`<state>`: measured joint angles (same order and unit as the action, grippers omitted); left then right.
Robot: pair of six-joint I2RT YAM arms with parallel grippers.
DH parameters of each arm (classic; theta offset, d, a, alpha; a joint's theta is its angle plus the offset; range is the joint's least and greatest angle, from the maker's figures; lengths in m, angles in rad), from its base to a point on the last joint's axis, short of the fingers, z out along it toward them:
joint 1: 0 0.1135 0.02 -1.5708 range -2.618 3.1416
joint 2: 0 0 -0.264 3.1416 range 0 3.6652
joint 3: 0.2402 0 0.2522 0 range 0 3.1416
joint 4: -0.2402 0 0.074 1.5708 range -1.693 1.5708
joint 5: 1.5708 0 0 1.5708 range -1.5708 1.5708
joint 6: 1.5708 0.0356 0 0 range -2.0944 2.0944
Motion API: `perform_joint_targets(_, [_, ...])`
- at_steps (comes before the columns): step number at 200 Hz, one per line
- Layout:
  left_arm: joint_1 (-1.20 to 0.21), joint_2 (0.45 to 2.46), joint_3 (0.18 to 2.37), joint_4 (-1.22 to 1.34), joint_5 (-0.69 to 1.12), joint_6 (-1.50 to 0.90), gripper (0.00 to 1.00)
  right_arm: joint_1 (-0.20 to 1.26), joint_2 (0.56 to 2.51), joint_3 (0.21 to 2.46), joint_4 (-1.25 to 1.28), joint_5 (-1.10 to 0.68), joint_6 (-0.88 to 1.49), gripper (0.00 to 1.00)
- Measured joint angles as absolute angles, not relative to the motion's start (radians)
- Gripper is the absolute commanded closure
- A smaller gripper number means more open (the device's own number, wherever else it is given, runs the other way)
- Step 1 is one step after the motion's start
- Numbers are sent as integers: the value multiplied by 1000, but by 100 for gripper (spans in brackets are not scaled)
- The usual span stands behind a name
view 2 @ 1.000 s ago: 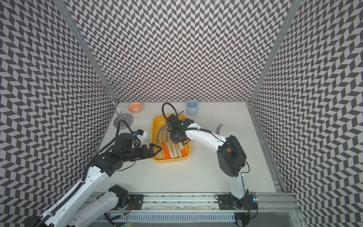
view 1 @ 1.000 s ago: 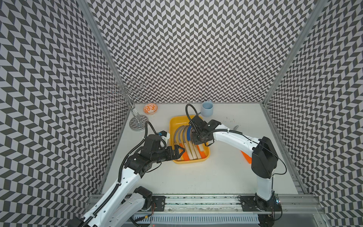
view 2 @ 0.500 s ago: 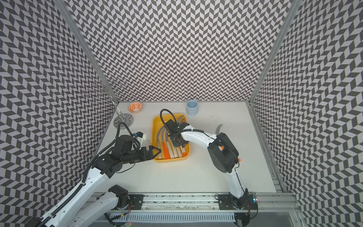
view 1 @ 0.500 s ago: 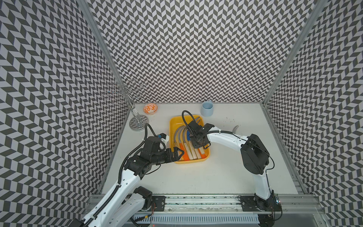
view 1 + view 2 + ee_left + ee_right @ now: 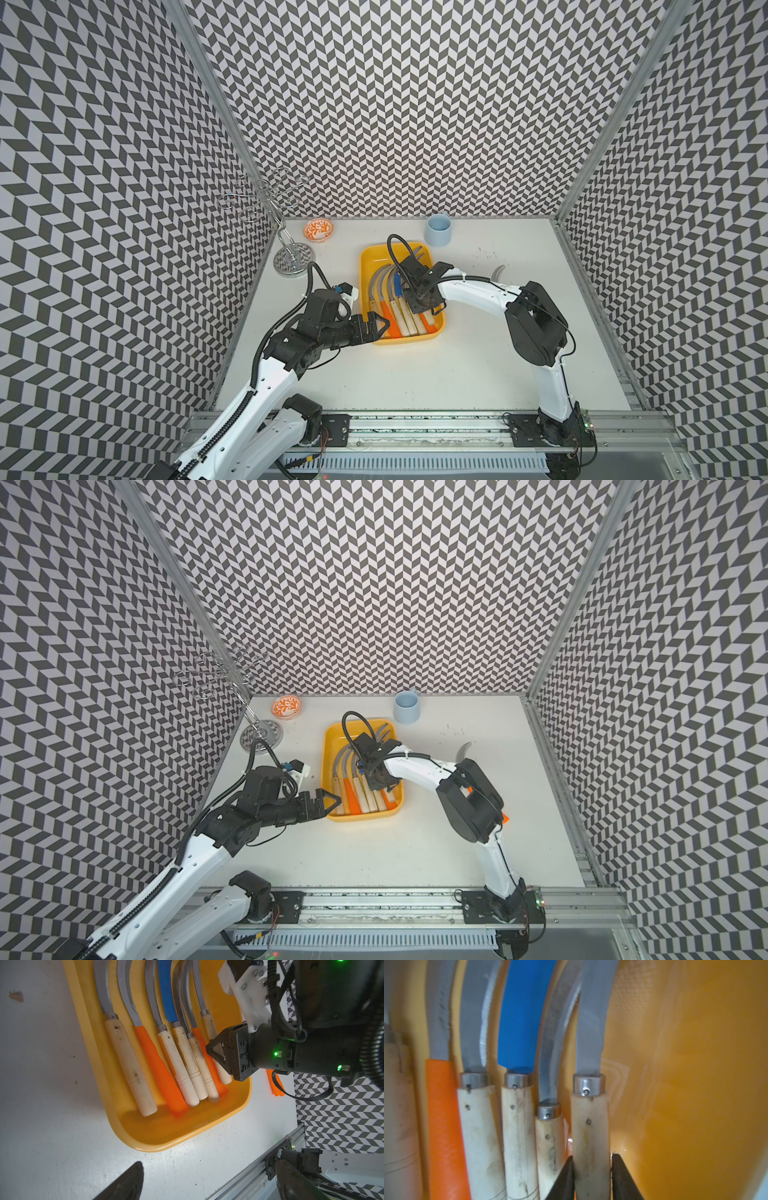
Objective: Put small sickles into storage boxes
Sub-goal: Place the sickle in the storage box.
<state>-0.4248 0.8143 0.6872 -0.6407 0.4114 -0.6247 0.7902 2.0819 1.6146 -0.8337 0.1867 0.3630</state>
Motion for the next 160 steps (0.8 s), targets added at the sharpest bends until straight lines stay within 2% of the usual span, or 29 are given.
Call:
perform_joint_targets(29, [-425, 822, 687, -640, 414, -625, 0, 776, 2082, 1625, -849, 190, 365, 49])
perform_joint_targets(84, [-425, 835, 689, -639, 423, -625, 0, 775, 2062, 1713, -916, 194, 380, 27])
perform_joint_targets(110, [-425, 850, 708, -636, 439, -625, 0, 769, 2030, 1758, -942, 197, 387, 12])
perform_joint_targets(124, [-425, 857, 720, -630, 446, -625, 0, 767, 2006, 1769, -952, 198, 389, 0])
perform_joint_targets(160, [-425, 880, 731, -609, 467, -630, 0, 743, 1957, 1776, -973, 194, 391, 1])
